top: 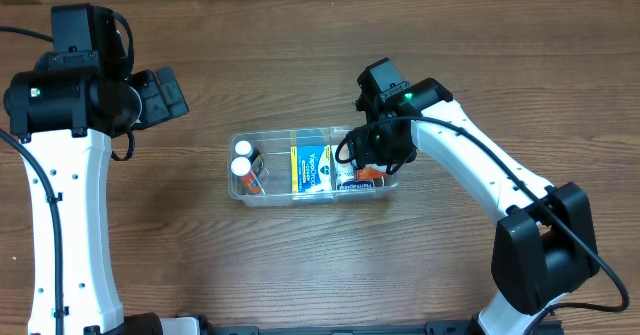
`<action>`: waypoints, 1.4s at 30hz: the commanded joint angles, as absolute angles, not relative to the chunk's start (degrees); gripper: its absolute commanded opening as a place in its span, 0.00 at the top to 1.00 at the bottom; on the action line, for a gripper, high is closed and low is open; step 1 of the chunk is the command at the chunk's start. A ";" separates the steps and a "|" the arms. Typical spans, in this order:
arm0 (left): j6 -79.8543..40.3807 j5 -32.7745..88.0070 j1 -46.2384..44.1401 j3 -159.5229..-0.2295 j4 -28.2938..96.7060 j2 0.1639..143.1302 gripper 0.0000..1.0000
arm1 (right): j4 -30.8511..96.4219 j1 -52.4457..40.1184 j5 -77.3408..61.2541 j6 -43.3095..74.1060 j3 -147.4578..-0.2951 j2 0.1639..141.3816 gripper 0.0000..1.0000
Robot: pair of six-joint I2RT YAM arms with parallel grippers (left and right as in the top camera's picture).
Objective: Pack container
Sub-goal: 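Carry the red packet into the container's right end and lower it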
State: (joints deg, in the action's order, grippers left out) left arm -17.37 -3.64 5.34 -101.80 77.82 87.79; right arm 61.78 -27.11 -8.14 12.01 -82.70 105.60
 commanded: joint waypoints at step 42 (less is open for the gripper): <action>-16.27 -3.36 5.58 -102.87 77.76 88.07 0.00 | 59.05 -27.49 -11.73 6.98 -77.97 105.95 0.89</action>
